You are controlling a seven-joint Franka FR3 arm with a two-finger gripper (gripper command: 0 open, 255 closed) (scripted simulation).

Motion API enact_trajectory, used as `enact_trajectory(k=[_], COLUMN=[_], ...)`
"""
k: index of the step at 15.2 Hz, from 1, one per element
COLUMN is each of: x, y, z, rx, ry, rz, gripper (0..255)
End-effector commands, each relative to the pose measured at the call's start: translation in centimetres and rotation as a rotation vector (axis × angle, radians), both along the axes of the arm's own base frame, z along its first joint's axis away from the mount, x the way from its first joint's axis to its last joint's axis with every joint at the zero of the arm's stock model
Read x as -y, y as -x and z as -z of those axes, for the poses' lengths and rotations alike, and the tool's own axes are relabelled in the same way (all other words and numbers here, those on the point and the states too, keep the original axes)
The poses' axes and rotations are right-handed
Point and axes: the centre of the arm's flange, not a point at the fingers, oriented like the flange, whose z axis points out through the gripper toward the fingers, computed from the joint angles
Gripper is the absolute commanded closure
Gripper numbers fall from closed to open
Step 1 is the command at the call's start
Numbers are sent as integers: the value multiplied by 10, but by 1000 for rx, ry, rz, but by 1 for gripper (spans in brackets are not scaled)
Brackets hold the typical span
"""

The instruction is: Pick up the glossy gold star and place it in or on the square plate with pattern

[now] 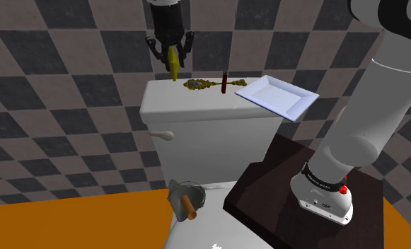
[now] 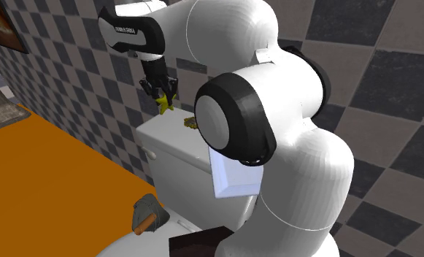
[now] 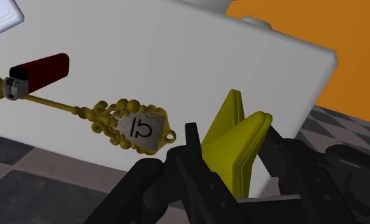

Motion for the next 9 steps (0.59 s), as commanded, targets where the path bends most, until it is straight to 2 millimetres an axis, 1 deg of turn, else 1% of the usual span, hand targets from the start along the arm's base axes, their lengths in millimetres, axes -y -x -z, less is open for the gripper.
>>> enact_trajectory(k=[1, 3, 4, 9], x=[0, 0, 0, 40], y=[1, 1, 1, 54], z=[-12, -22, -23, -24], rx=[0, 0, 0, 0], ry=[0, 0, 0, 0], rz=[0, 0, 0, 0], gripper=[255, 255, 255, 255])
